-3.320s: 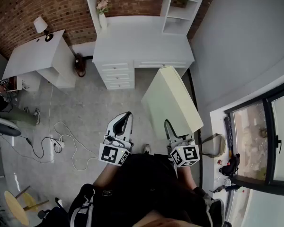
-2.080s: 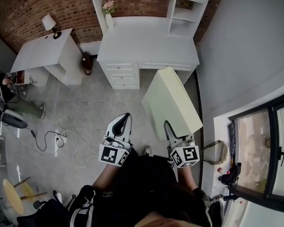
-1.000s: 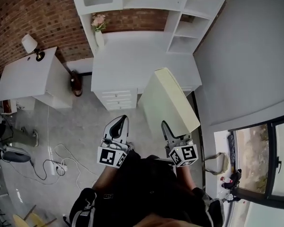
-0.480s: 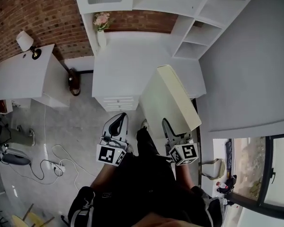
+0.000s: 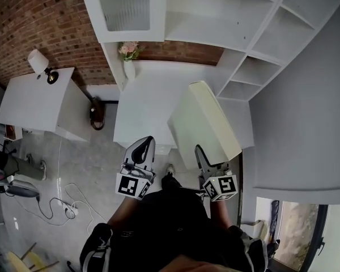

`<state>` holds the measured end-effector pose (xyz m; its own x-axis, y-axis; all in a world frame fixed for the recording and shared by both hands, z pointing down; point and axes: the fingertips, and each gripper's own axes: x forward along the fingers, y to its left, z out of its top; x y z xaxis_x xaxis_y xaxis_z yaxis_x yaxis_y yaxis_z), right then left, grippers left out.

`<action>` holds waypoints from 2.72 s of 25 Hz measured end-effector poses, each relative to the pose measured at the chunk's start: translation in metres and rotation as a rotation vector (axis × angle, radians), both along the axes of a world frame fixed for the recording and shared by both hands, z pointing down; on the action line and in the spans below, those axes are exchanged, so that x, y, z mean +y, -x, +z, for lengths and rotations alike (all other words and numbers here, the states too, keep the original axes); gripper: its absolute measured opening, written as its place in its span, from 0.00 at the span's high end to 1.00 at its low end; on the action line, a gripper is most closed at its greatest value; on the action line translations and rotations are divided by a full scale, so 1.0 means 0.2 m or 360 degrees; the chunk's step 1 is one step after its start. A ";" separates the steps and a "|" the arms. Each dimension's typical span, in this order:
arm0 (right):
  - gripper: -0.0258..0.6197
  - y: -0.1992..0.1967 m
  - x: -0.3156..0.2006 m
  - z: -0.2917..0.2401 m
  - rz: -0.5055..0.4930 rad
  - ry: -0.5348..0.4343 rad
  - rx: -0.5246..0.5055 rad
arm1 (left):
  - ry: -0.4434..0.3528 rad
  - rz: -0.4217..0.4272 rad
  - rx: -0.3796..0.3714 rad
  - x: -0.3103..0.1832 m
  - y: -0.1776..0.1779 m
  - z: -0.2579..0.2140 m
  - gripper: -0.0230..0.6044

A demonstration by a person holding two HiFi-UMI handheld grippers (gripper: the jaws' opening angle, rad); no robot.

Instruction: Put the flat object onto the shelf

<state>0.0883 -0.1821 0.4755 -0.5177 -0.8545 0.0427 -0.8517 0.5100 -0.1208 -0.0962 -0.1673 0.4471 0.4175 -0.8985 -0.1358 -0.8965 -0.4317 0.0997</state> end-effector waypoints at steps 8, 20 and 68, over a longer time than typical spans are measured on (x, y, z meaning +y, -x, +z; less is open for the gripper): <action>0.53 -0.14 -0.45 -0.15 -0.0076 -0.0127 0.0051 | -0.0039 -0.0074 0.0032 -0.43 -0.08 -0.11 0.95; 0.53 -0.12 -0.68 -0.56 -0.0011 -0.0433 0.0088 | -0.0025 -0.0047 0.0031 -0.75 0.02 -0.11 0.95; 0.50 0.35 -2.03 -0.30 0.0406 -0.0723 0.2570 | -0.0020 0.0036 0.0082 -1.07 0.28 -0.08 0.95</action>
